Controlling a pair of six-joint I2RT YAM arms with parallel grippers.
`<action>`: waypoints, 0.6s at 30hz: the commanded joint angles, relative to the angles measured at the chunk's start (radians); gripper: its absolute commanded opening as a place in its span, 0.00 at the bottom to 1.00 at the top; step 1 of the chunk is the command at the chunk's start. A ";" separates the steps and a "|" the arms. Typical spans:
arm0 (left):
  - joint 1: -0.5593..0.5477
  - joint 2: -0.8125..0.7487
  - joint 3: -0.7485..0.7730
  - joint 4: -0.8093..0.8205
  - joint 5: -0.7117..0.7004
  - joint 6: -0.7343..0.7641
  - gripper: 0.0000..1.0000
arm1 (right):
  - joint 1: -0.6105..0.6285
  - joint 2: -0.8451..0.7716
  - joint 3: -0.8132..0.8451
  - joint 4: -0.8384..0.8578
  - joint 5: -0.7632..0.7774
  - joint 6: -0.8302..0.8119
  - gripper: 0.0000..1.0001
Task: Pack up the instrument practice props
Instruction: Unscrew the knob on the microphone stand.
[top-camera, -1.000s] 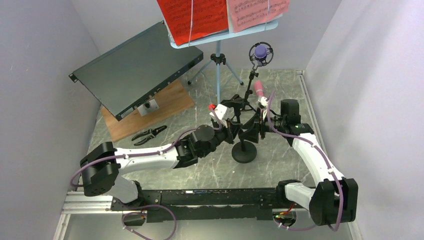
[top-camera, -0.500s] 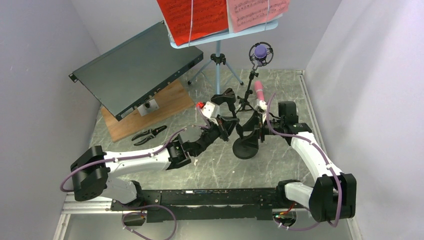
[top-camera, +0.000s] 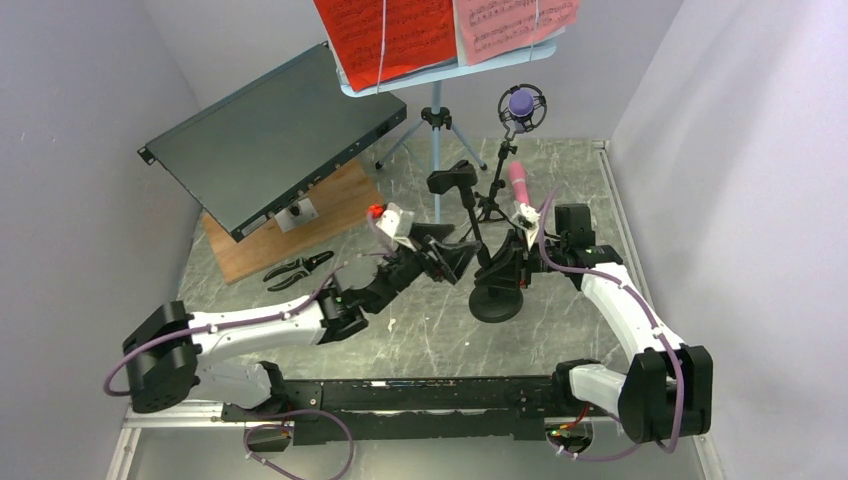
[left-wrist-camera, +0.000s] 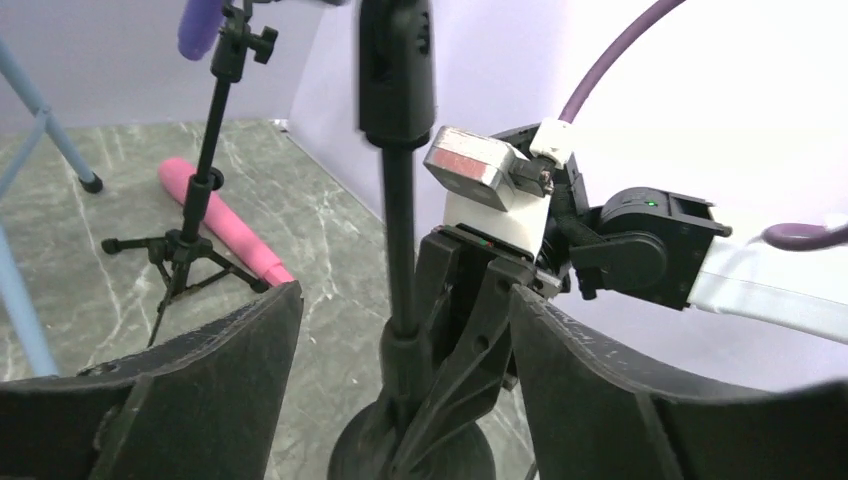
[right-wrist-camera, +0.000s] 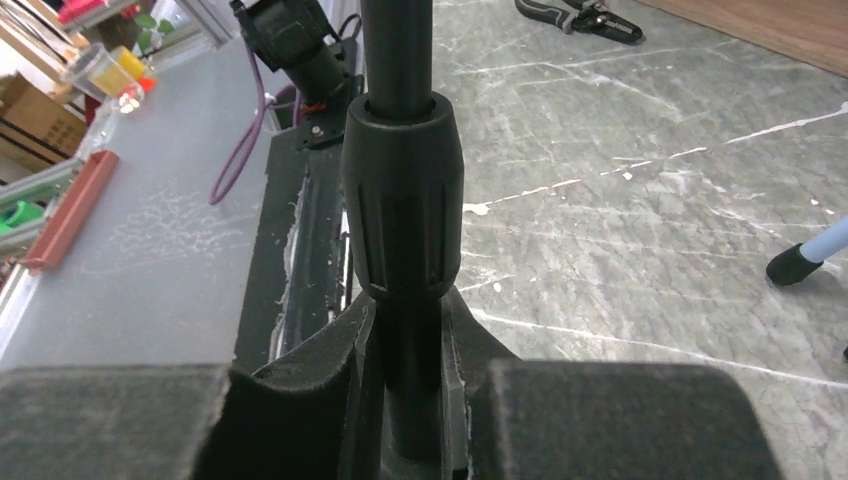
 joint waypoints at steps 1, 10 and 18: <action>0.068 -0.108 -0.124 0.152 0.191 -0.026 0.89 | -0.033 -0.027 0.041 -0.012 -0.163 0.016 0.00; 0.195 -0.026 -0.153 0.308 0.556 -0.107 1.00 | -0.028 -0.023 0.012 0.074 -0.238 0.095 0.00; 0.204 0.136 -0.058 0.414 0.658 -0.157 1.00 | -0.028 -0.030 0.002 0.107 -0.237 0.125 0.00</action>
